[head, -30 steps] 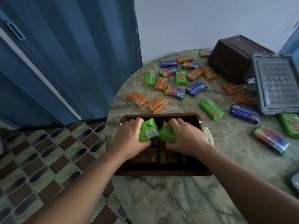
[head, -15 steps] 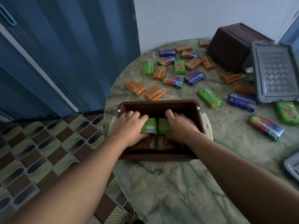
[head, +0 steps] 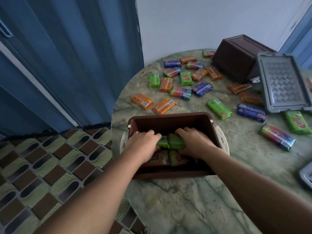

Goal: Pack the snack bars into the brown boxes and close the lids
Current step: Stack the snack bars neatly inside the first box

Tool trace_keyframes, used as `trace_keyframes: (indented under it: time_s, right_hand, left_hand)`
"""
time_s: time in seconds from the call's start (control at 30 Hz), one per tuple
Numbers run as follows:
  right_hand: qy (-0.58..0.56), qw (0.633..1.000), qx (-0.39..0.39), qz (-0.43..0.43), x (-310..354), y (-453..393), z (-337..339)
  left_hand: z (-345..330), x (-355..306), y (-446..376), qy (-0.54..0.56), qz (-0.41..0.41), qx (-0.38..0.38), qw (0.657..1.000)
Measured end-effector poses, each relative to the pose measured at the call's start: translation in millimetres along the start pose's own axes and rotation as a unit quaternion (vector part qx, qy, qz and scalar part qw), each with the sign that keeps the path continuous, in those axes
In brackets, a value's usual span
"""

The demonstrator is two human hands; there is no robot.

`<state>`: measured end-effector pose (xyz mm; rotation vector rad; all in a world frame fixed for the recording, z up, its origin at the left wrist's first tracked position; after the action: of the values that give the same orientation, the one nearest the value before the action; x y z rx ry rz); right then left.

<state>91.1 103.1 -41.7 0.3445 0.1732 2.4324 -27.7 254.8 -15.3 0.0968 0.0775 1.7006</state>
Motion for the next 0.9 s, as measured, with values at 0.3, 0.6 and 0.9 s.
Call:
trace_keyframes:
  time_s: [0.3, 0.6, 0.9]
  right_hand:
    - [0.010, 1.000, -0.013, 0.006, -3, -1, -2]
    - [0.011, 1.000, -0.018, 0.010, -4, -1, -2]
    - [0.022, 1.000, -0.013, 0.009, -5, -3, -4]
  left_hand:
    - [-4, 10, -6, 0.058, 0.016, 0.020, 0.998]
    - [-5, 10, -2, 0.059, 0.052, -0.105, 0.991]
    - [-7, 6, -2, -0.006, 0.023, -0.018, 1.000]
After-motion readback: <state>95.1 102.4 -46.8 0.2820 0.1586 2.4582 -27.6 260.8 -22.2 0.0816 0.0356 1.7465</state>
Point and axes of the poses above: each hand's wrist, its own y-axis away from the middle knuckle, its own z-axis out of the back of the hand, x = y × z, the point moved 3 cm from there along -y, towards the middle knuckle, and after that the axes turned 1 degree about -y, right-handed, at the moved point
